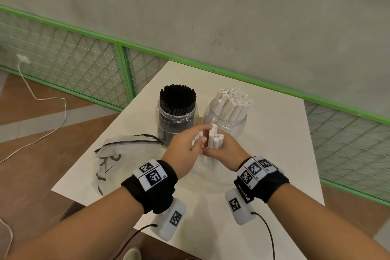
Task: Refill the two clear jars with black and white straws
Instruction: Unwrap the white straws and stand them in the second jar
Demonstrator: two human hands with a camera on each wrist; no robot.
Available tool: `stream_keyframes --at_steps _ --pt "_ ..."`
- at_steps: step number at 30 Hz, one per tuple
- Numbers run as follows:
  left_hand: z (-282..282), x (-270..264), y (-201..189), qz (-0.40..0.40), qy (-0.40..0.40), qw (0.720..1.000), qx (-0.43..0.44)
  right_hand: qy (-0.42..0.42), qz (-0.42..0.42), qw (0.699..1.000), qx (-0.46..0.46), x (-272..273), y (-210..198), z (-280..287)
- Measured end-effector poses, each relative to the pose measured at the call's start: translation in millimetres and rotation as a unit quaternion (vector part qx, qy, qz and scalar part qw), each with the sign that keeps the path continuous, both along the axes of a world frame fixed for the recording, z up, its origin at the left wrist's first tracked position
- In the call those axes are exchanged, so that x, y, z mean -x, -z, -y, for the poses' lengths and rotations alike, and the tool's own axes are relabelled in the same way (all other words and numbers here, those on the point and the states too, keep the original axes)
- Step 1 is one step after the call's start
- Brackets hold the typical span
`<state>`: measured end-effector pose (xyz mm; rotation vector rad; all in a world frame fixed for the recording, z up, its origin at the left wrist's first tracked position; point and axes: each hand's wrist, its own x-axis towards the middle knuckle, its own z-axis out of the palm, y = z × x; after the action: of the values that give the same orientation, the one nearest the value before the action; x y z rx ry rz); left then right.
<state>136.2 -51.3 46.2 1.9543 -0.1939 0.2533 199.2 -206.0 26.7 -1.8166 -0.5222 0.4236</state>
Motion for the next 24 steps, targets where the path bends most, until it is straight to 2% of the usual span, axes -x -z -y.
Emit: stream_keyframes --at_steps 6,11,15,20,24 --pt "8 6 5 -0.016 0.019 0.999 -0.03 -0.001 -0.007 1.0 -0.015 8 9 3" --pt "12 8 7 -0.039 0.031 0.998 0.024 -0.033 -0.013 0.999 0.001 9 21 -3" --pt "11 7 8 -0.06 0.037 0.996 0.056 0.016 -0.016 1.0 -0.019 12 30 -13" --pt "7 10 2 -0.141 0.061 0.974 0.165 0.04 -0.006 0.999 -0.011 11 36 -12" --pt "1 18 -1 -0.142 0.086 0.973 0.162 0.048 -0.02 0.999 0.004 10 35 -1"
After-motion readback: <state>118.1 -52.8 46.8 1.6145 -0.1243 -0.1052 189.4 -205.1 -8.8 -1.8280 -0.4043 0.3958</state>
